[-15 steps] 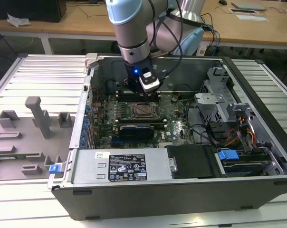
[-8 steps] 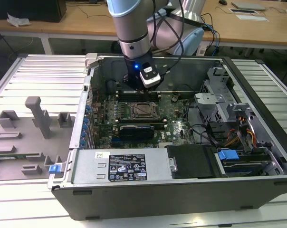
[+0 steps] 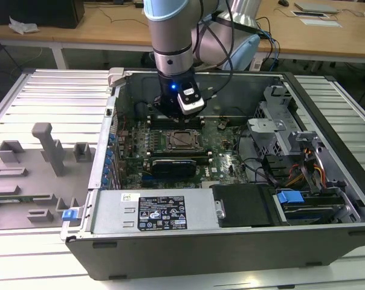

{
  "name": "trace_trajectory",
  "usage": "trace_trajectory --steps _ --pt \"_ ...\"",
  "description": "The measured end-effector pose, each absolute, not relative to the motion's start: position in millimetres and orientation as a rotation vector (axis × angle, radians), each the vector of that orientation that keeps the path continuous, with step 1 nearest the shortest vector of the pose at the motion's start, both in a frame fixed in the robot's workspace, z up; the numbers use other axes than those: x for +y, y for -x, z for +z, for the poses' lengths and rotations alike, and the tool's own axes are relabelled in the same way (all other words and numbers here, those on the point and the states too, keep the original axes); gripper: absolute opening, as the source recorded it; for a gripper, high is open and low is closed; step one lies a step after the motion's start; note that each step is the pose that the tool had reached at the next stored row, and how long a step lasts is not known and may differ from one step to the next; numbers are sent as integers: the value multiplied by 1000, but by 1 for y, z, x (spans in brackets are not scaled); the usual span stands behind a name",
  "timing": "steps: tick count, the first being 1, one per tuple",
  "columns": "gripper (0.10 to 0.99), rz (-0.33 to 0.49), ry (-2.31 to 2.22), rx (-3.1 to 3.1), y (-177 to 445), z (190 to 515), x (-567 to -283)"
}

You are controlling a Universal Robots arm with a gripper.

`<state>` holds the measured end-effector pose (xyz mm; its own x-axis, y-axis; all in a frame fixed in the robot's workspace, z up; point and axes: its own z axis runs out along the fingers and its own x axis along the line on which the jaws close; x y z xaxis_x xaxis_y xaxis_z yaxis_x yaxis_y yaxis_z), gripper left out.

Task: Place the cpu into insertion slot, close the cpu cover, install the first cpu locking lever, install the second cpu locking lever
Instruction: 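Install the first cpu locking lever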

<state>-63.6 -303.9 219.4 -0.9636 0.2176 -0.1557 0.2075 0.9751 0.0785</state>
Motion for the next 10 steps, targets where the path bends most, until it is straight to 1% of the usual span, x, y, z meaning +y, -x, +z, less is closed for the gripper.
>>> trace_trajectory --steps 7,10 --pt "106 85 -320 2959 64 219 -322" --pt "106 81 -319 2959 64 217 -324"
